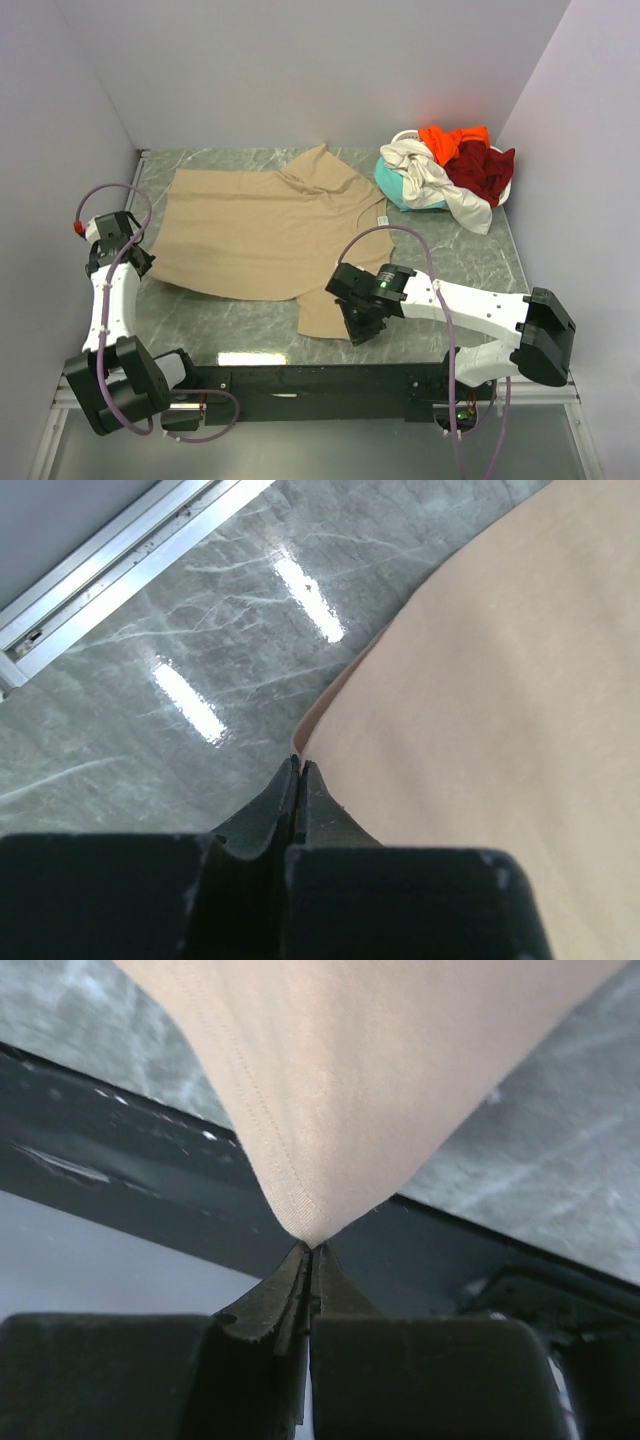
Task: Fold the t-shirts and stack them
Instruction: Fold the tshirt
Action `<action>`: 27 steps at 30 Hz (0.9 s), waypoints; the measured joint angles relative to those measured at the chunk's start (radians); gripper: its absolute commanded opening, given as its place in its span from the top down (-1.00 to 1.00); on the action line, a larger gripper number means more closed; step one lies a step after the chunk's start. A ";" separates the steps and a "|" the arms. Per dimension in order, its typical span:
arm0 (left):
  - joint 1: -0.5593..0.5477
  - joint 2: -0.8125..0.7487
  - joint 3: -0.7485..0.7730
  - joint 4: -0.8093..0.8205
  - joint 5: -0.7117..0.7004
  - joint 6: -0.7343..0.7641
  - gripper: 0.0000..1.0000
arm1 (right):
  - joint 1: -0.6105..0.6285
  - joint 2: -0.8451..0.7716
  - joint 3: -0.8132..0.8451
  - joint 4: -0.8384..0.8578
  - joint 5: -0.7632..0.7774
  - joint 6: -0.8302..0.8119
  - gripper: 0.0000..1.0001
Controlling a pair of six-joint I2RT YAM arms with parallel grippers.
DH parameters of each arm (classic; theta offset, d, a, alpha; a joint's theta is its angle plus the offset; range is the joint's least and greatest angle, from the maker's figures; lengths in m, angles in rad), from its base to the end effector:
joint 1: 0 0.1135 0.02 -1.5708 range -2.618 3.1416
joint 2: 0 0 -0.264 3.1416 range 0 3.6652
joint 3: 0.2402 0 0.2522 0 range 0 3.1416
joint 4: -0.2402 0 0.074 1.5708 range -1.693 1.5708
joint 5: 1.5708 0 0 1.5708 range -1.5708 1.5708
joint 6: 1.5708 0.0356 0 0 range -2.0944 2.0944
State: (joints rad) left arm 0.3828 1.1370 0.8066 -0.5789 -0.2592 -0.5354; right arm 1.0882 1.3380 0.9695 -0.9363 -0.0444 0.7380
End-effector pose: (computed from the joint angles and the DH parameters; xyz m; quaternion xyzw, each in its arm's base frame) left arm 0.2070 0.0932 0.2448 -0.4532 0.8222 0.0973 0.3304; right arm 0.1091 0.2116 0.2324 -0.1755 0.9753 0.1184 0.0636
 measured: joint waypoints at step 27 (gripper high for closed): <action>0.000 0.060 0.129 -0.130 0.101 0.001 0.99 | -0.259 0.026 0.267 -0.227 -0.007 -0.125 1.00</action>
State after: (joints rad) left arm 0.3828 1.1965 0.9360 -0.7094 -0.1577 -0.5343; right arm 0.8295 1.3640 1.2362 -1.1633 -0.0517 0.6132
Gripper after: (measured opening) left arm 0.013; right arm 0.009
